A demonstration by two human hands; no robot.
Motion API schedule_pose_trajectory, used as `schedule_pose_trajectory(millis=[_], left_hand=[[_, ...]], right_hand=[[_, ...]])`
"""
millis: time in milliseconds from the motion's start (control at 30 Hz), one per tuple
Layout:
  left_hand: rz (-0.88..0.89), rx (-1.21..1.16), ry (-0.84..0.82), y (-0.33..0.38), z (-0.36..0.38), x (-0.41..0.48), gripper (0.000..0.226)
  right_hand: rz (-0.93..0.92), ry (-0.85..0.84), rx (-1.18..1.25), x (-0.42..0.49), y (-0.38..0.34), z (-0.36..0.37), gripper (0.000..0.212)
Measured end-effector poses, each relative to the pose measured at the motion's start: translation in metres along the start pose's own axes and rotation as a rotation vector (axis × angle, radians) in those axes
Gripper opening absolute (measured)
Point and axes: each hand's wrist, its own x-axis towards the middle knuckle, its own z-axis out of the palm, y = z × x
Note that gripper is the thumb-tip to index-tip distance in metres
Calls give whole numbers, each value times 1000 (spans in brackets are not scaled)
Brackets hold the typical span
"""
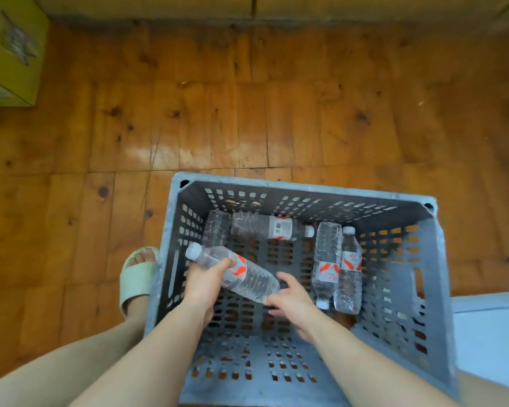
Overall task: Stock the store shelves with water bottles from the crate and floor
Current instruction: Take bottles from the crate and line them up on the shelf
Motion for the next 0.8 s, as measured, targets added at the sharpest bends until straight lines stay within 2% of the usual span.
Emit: schedule_pose_trajectory(millis=[167,267,367,467,533,633,733,800], left_hand=[[103,-11,-156,6,-7,-69,69],[184,-17,-240,11,-17,-130,61],[242,-11,-291,10,-28,-188,62],[281,-12,-264,-2,-37,-242,46],[301,-17,-234,-17,-44,-272,42],[348,-43,-271,-39,-62,-309,41],[441,-105,-431,-57,-79,-337,42],[485,-56,-527,-71,-82,-353,47]], right_hand=[[-212,112,-268,-84,15,-19,75],[-396,265,-562,-138,22,-30,72],[-505,472,-942,-191,39,-36,79],[-648,604,-1030,-232,66,-37,82],[-745,603,-1015,-254,84,-35,79],[-846,477,-909,-292,105,-30,75],[-912,234,-497,-333,125,-25,66],[-860,16,-144,-353,138,-21,60]])
